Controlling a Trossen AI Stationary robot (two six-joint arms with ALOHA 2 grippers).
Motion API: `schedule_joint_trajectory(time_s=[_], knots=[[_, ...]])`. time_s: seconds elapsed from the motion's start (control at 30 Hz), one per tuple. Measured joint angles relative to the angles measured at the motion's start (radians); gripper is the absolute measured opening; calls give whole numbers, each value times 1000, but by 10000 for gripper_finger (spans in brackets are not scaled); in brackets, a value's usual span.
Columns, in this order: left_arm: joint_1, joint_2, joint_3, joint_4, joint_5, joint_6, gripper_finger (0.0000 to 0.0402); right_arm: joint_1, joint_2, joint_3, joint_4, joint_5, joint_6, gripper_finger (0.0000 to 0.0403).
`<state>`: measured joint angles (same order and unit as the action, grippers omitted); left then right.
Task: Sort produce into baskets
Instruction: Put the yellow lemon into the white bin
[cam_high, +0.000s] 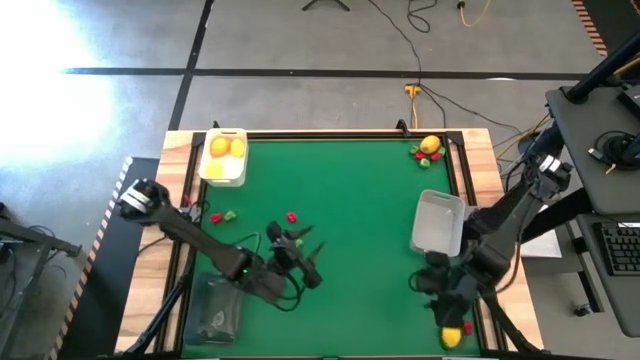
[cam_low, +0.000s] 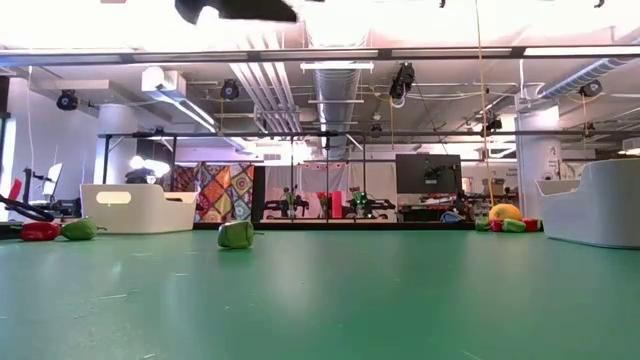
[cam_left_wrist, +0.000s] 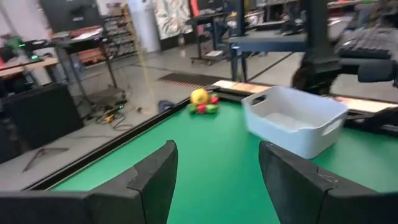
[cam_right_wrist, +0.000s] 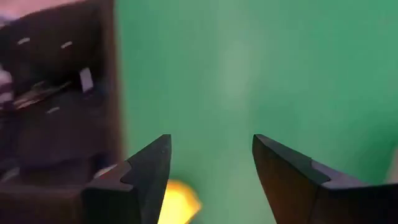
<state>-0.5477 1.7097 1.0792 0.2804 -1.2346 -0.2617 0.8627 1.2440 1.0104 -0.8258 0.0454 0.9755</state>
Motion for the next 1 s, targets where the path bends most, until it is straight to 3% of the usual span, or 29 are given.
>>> schedule_joint_trajectory(time_s=[0.13,0.23,0.33,0.6,0.73,0.8,1.0], knots=[[29,71,38,176,26,147,207,62,73,77,-113,-38,278,226],[70,102,56,199,64,199,207,105,134,118,-207,-93,463,221],[130,116,59,198,188,179,207,140,194,144,-254,-137,545,214],[316,149,78,174,645,191,207,152,359,223,-246,-293,581,193],[374,143,130,124,1106,268,207,150,431,256,-245,-368,626,174],[386,143,175,101,1243,304,207,151,457,274,-246,-422,649,165],[378,143,269,4,1191,319,207,149,490,320,-238,-476,727,161]])
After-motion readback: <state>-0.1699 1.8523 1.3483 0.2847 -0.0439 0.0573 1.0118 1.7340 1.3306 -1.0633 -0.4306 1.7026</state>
